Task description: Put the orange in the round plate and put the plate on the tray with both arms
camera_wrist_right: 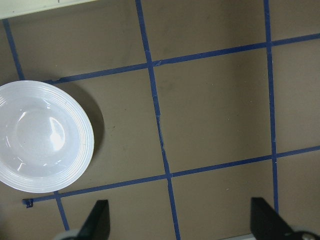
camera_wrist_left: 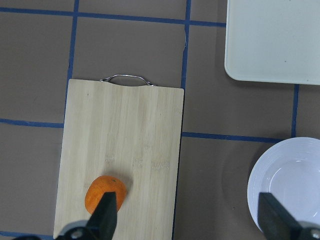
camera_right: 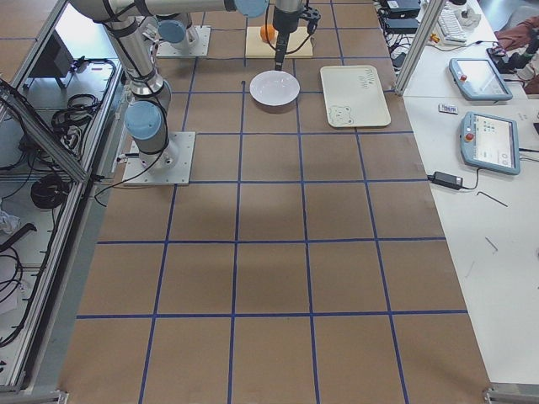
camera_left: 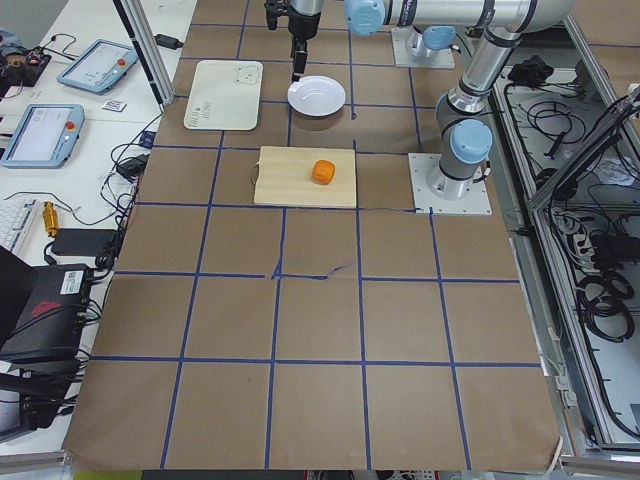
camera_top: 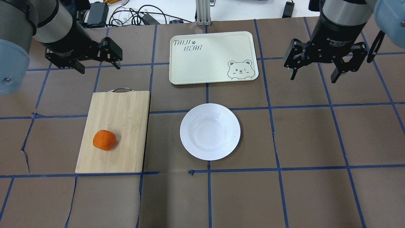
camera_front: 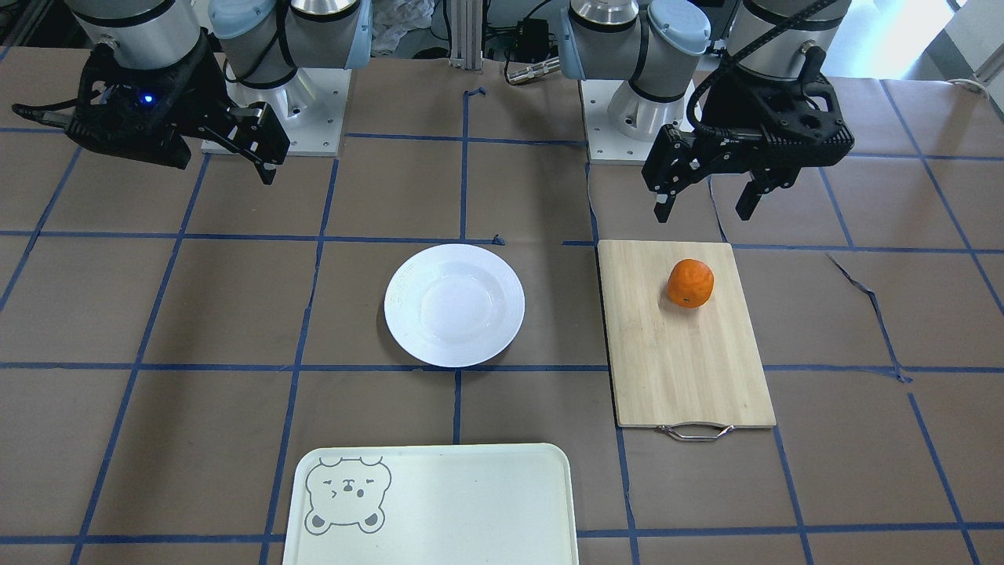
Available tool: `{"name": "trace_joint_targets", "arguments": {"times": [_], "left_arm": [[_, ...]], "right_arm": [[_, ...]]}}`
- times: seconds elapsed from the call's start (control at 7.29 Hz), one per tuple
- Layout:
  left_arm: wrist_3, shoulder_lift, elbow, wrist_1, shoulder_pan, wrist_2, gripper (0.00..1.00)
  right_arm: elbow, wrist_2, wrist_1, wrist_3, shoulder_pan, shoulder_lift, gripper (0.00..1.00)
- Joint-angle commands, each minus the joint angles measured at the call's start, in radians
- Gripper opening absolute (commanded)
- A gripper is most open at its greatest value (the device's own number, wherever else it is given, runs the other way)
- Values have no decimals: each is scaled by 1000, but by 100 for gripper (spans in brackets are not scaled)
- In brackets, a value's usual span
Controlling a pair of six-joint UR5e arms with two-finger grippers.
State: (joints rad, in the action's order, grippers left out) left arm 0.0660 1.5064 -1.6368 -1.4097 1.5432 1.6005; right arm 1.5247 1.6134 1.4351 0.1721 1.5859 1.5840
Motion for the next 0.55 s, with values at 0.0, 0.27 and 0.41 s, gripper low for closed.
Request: {"name": "trace_joint_targets", "arguments": {"times": [0.0, 0.27, 0.41], "left_arm": [[0, 0, 0, 0, 0, -1, 100], [0, 0, 0, 0, 0, -1, 100], [0, 0, -2, 0, 0, -1, 100]], "right_arm": [[0, -1, 7, -2, 3, -4, 100], [0, 6, 5, -3, 3, -2, 100], [-1, 5, 7, -3, 3, -4, 100]]}}
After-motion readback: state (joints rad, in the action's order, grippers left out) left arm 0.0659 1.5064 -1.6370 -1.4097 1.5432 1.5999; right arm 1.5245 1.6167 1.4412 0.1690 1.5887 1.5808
